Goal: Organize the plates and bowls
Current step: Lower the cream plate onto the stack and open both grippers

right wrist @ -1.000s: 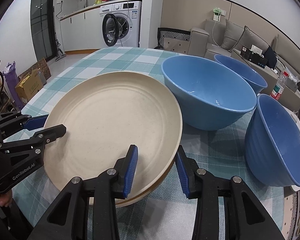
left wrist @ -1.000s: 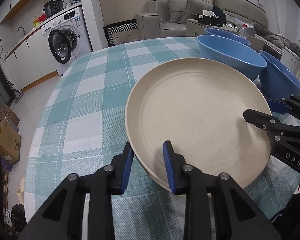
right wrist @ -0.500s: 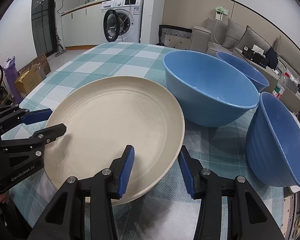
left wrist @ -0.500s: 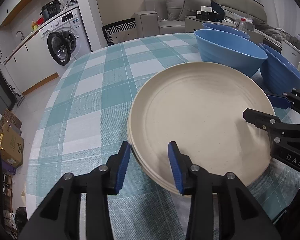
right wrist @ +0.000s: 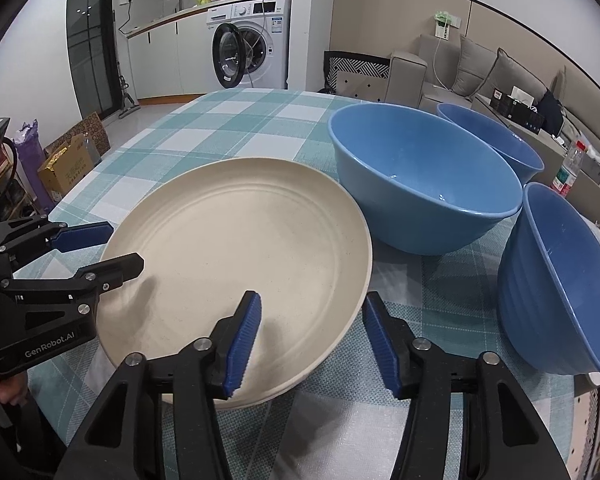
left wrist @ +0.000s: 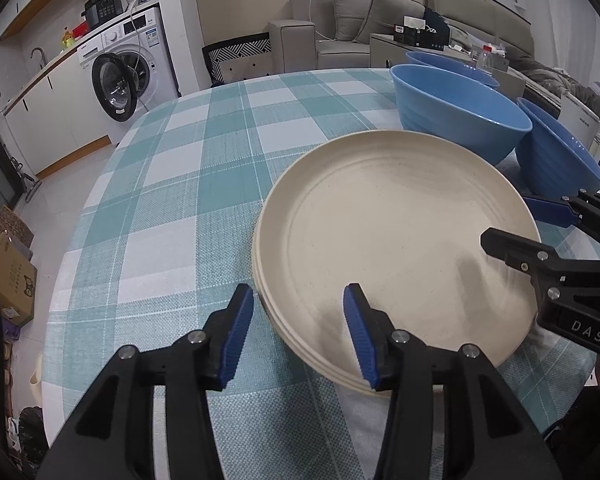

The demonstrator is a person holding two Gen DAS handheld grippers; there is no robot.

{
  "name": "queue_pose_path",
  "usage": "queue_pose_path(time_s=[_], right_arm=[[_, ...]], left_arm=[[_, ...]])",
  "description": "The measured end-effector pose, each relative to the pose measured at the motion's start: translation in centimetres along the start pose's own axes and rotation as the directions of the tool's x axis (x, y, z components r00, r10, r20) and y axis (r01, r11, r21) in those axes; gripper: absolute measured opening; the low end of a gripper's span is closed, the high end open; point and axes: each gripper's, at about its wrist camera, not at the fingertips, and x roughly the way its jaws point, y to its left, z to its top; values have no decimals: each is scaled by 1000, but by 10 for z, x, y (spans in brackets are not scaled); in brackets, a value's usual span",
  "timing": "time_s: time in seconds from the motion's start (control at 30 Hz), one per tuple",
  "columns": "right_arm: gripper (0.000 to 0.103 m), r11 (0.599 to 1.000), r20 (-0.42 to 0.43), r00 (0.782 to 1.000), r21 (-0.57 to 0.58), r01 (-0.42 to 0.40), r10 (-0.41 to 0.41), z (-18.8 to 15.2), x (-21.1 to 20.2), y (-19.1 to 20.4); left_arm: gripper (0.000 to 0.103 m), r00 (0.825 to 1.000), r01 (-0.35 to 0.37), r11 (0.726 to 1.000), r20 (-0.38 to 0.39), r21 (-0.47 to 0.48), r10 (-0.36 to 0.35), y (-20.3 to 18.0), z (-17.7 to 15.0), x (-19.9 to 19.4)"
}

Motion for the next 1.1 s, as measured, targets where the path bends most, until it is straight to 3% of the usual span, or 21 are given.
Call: queue_pose_path(time_s=[0.23,0.33,0.4,0.5,0.63,0.7,1.1], right_arm=[[80,1000,30,999,6,-15,15,2,-10,-1],[85,1000,37,999,11,-18,17,3,-15,-1],[87,1000,45,999,10,-20,19,4,-19,-1],[97,1000,57,998,13,-23,23,5,-24,-1],[100,999,76,997,11,-36,35,7,-32,-1],[102,999,89,996,16,-30,28,8,-37,-2],[102,998,160,986,43,-48,41,18,-71,-19]], left_arm=[[54,999,31,999,14,-19,-31,3,2,-7],[66,999,36,999,28,-23,-36,4,4,-13],[84,998,36,999,45,-24,-35,4,5,-17],[86,998,29,999,63,-23,-27,4,6,-22],[91,997,36,999,71,-27,-34,6,8,-25],[100,996,49,998,76,-29,-47,6,9,-27],[103,988,107,994,116,-21,-104,2,16,-44]])
